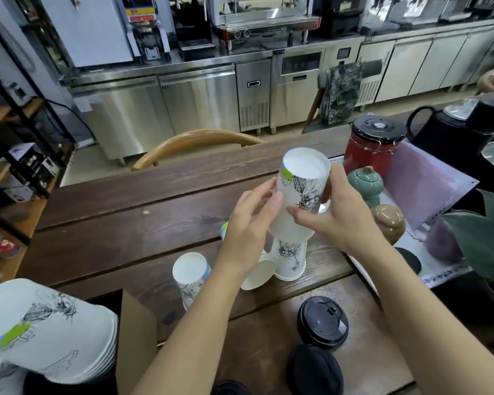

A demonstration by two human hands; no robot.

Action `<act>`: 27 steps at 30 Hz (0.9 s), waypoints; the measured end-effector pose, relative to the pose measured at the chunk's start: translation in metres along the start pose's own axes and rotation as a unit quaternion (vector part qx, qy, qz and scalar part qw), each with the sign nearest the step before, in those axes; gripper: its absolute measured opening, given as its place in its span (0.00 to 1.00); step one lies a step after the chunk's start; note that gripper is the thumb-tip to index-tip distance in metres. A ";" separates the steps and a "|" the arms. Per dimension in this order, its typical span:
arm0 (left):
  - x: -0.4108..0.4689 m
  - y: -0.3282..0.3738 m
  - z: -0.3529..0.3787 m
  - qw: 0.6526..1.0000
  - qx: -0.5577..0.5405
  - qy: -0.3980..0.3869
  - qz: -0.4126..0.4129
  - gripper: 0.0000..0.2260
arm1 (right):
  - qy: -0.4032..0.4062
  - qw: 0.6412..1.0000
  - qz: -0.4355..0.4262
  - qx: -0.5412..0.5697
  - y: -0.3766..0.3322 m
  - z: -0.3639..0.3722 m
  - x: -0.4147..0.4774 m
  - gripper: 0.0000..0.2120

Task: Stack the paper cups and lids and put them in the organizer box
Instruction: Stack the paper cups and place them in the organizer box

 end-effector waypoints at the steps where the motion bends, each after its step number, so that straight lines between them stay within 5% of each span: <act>1: 0.004 -0.003 0.003 1.000 -0.003 -0.008 -0.008 0.16 | -0.001 1.000 0.006 -0.006 0.005 0.000 0.002 0.26; 7: 0.013 -0.033 0.013 0.993 -0.003 -0.085 -0.086 0.16 | -0.052 0.996 0.053 -0.040 0.048 0.021 -0.002 0.27; 12: 0.012 -0.077 0.018 0.970 0.043 -0.119 -0.206 0.28 | -0.130 0.983 0.120 -0.037 0.089 0.054 -0.020 0.28; 16: 0.010 -0.092 0.021 0.956 0.081 -0.138 -0.247 0.08 | -0.158 0.972 0.172 -0.006 0.109 0.071 -0.036 0.31; 23: 0.032 -0.098 0.000 0.950 0.197 0.135 -0.203 0.10 | -0.177 0.972 0.155 -0.025 0.114 0.067 -0.036 0.39; 27: 0.041 -0.115 -0.011 0.904 0.270 0.201 -0.263 0.23 | -0.035 0.994 0.093 0.036 0.097 0.044 -0.035 0.39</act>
Point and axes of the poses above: each hand's wrist, its own x-axis towards the middle knuckle, its own z-axis out of the palm, y = z × x, the point moved 2 cm from there along x, towards the middle knuckle, and after that the axes turned 6 degrees about -z, right-handed, at the moved point
